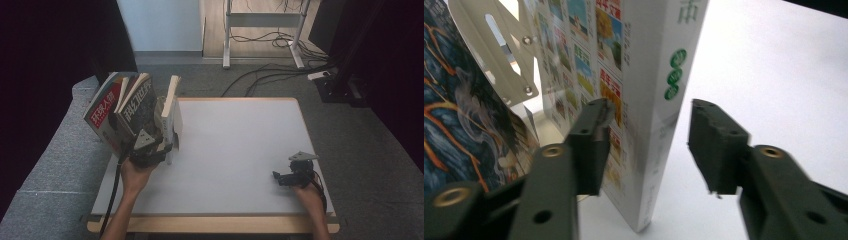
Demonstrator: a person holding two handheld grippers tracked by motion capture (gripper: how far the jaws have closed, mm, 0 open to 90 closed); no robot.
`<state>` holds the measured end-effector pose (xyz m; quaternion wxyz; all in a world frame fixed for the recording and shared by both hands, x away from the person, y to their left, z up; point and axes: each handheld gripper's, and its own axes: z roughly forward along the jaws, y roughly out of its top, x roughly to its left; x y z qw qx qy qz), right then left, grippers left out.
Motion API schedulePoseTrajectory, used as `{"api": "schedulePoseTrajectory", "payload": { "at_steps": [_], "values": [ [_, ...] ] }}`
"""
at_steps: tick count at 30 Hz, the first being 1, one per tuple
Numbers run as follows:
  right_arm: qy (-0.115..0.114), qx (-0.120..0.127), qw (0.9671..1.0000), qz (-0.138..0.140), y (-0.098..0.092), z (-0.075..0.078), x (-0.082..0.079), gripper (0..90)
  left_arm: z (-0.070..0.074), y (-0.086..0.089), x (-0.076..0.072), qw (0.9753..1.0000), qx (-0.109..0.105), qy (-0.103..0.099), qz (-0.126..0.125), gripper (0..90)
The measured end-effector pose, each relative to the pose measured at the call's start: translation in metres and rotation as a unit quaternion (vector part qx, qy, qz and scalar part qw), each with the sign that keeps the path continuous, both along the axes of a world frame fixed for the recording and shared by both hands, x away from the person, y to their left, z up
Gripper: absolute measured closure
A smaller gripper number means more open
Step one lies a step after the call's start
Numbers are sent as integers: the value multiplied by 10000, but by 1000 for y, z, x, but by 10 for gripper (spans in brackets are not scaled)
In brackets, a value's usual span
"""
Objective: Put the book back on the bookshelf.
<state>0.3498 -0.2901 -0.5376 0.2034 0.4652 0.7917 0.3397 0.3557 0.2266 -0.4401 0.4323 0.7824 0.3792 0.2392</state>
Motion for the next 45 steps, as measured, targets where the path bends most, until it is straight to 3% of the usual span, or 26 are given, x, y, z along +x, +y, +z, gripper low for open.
{"api": "schedulePoseTrajectory", "payload": {
  "at_steps": [4,8,14,21,27,36,41,45],
  "values": [
    [0,0,10000,1,0,0,0,0,1,2,-6,9992,-160,288,-246,331],
    [-7,-3,10000,4,0,0,0,0,1,3,-17,9962,-351,626,-494,170],
    [-20,-7,10000,12,0,0,0,1,-4,5,-31,9921,-467,916,-725,100],
    [-21,-6,10000,12,0,0,0,2,-22,4,-38,9923,-139,1038,-662,1],
    [-30,-10,10000,16,0,0,0,5,-42,1,-39,9927,334,1016,-553,0],
    [-49,-17,10000,21,1,0,-1,8,-73,-4,-38,9898,465,1202,-614,0],
    [-48,-18,10000,19,1,0,-1,8,-88,-8,-37,9870,813,1267,-559,0],
    [-38,-10,10000,19,0,0,-1,8,-89,-8,-37,9862,822,1325,-550,0]
  ]
}}
